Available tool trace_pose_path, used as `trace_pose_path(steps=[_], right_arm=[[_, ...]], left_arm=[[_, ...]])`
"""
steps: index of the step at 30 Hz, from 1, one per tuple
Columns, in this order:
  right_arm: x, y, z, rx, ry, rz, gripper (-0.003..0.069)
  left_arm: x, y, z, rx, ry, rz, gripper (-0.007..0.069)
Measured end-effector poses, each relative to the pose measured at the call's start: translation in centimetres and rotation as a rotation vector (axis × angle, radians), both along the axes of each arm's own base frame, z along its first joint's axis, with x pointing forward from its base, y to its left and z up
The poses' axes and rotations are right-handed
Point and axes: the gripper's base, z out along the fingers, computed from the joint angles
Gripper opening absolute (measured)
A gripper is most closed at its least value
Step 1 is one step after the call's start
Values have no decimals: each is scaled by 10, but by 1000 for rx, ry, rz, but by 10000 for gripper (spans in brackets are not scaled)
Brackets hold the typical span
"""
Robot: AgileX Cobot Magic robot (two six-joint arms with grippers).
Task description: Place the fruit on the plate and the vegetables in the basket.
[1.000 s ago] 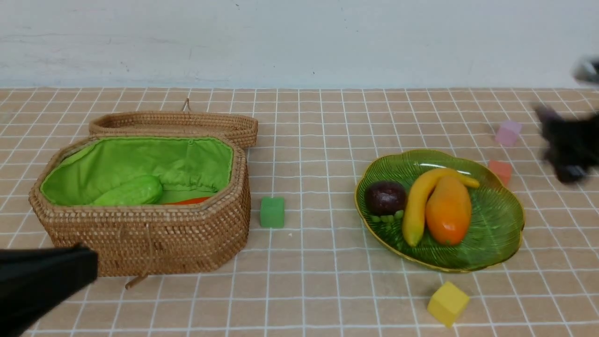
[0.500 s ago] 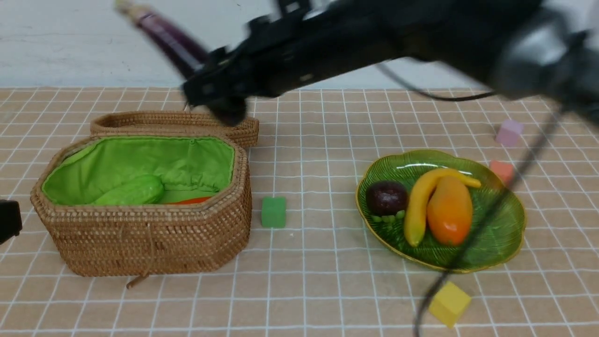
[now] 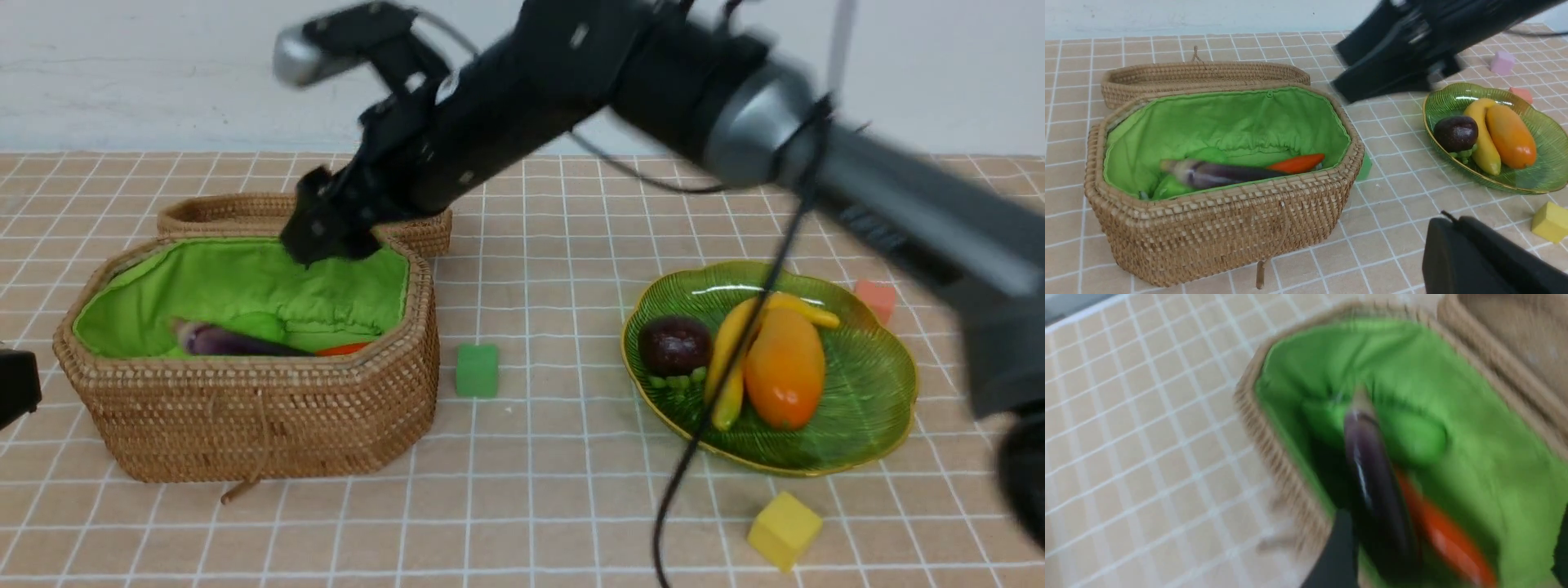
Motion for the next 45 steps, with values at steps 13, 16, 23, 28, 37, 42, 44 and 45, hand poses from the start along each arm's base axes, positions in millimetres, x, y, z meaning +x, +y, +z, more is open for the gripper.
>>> trace_pose_path(steps=[13,16,23,28,37,42,44,45], right_arm=[[-108,-120,108,-84,-4,-326,5],[-170,-171,83,-109,122,-424,-4],[-252,-237,6,-86,304,-606,10],[-283,-267,-31,-22,287,-694,11],[-288,-278,-53,76,208,-755,29],[-287,-279,-52,75,201,-757,36],[-286,-280,-52,67,177,-764,36],[-283,-283,-52,52,128,-777,34]], left_arm=[[-39,10,-24,-183,-121,-195,-13],[-48,13,-55,-271,-196,-241,-13],[-44,6,-100,-320,-247,-266,-13],[-40,3,-118,-300,-219,-266,-13],[-37,1,-142,-241,-131,-258,-6],[-37,1,-147,-218,-97,-253,-1],[-37,1,-148,-216,-95,-253,-1],[-37,1,-148,-215,-94,-253,1]])
